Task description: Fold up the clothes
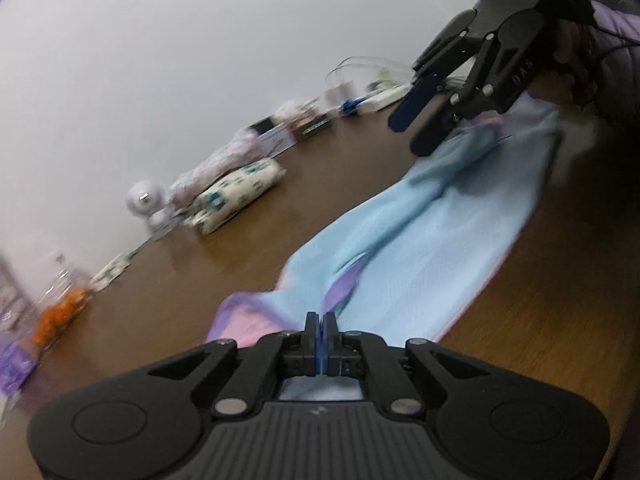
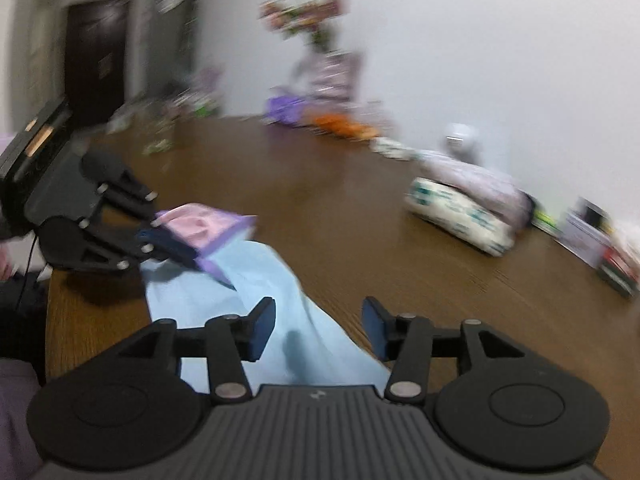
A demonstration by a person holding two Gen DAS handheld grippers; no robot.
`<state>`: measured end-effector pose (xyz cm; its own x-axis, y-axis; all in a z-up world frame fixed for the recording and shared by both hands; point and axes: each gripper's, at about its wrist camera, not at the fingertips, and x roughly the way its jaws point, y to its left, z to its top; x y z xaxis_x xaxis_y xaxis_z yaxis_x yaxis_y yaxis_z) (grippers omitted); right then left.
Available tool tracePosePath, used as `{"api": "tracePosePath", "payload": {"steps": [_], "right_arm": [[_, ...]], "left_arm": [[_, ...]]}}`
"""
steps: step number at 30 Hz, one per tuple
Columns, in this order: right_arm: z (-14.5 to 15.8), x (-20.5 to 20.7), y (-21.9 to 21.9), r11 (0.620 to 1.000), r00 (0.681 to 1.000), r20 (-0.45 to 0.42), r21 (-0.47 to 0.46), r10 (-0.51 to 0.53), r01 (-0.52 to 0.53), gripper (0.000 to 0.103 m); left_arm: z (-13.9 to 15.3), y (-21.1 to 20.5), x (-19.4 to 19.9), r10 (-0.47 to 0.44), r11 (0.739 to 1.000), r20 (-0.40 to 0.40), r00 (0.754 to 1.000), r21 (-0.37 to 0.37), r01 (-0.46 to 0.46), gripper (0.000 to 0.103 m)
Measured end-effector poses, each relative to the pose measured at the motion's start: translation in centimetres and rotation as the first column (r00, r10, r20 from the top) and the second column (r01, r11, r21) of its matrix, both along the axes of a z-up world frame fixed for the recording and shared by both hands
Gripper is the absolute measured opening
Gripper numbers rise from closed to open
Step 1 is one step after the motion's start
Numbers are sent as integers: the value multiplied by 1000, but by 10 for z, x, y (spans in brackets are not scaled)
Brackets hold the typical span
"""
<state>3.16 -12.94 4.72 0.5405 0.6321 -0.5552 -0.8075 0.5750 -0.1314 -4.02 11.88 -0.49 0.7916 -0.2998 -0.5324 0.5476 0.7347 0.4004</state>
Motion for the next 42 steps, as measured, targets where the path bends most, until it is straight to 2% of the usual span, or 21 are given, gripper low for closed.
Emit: {"api": "tracePosePath", "payload": {"steps": [2,3,5,6,7,8,10,12,17,21,22,24,25,26,27,31,36,39,42], "right_arm": [[-5,8,32,996,998,-4,-64,65,-65,49],[-7,12,48,991,995,-8,-97,97,-98,47],[-17,16,66,983,990,-55,-123,127,-133,33],[-22,15,73,982,989,-78,-137,122,-132,19],[-28,15,79,980,988,-101,-151,116,-130,17],[-31,11,80,981,989,-98,-151,110,-124,18],[-33,7,77,987,990,-104,-124,92,-104,18],[-33,6,73,992,990,-122,-99,72,-84,18],[-33,6,62,996,989,-139,-74,46,-57,18],[-33,9,59,997,988,-151,-58,40,-50,18],[-33,9,58,998,987,-156,-52,39,-48,18],[-34,10,57,998,986,-160,-44,38,-46,18],[-34,11,58,998,987,-159,-44,38,-46,19],[-34,11,58,998,987,-158,-44,39,-46,19],[-34,11,60,998,987,-156,-44,38,-46,19],[-35,11,60,999,987,-159,-41,26,-33,19],[-36,10,58,1000,987,-157,-29,-10,5,21],[-35,11,58,999,988,-151,-36,-40,35,27],[-33,8,58,999,989,-137,-33,-48,44,28]], "left_arm": [[10,12,4,-30,1000,-17,999,-9,30,14],[19,21,8,-38,999,-19,999,-19,38,28],[36,42,26,-20,997,-45,999,-80,16,44],[43,54,41,18,990,-69,997,-139,-28,47],[50,66,57,54,978,-95,994,-196,-72,46],[52,71,70,45,973,-123,991,-220,-71,45],[48,72,95,-43,976,-178,983,-218,3,45],[43,73,119,-130,972,-233,964,-221,77,49],[28,65,152,-231,967,-285,930,-171,188,46],[20,74,157,-273,957,-346,898,-192,217,44],[19,81,157,-263,958,-349,899,-202,203,44],[18,94,156,-245,960,-355,902,-222,174,37],[17,97,152,-238,958,-354,904,-237,160,29],[17,100,147,-235,956,-346,908,-251,152,5],[17,103,144,-233,954,-334,913,-259,148,2],[16,113,125,-159,965,-261,952,-243,94,0],[12,129,99,-40,973,-195,980,-230,-6,0],[11,138,85,56,975,-163,985,-203,-89,1],[13,143,74,149,967,-127,981,-188,-171,5]]}}
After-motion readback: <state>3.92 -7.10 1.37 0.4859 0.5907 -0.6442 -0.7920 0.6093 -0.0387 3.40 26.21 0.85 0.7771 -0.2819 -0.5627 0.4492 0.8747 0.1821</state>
